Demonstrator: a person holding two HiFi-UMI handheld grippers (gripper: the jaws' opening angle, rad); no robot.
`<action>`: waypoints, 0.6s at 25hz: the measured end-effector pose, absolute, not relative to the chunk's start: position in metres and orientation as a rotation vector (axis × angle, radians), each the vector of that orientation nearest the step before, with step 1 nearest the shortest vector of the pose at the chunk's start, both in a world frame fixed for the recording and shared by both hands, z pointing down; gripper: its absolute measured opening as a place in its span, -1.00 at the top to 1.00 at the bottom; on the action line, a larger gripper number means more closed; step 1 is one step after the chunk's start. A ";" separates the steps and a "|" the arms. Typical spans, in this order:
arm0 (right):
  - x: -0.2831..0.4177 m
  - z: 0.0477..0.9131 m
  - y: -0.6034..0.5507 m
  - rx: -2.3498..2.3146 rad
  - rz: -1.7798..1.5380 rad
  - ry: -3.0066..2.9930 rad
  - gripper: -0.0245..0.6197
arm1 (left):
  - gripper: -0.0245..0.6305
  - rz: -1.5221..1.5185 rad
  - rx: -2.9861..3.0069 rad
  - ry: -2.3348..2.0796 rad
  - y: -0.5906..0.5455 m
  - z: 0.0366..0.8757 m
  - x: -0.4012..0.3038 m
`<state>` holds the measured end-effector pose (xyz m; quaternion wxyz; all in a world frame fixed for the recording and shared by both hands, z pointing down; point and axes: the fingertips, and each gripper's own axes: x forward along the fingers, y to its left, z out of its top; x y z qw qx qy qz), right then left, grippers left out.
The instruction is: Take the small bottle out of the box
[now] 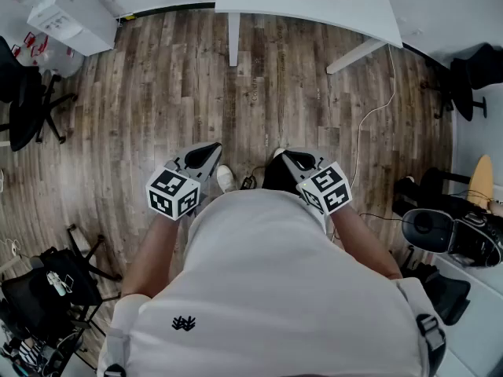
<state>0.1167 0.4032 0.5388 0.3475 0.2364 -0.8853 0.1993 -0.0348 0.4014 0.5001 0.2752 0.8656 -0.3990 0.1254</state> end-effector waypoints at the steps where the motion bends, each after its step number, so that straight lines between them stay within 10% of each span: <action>1: 0.117 0.540 0.403 0.615 0.523 -2.291 0.91 | 0.91 0.333 2.327 -1.067 0.399 0.501 -0.034; 15: 0.138 0.538 0.279 0.628 0.581 -2.369 0.91 | 0.91 0.403 2.371 -1.046 0.277 0.478 0.013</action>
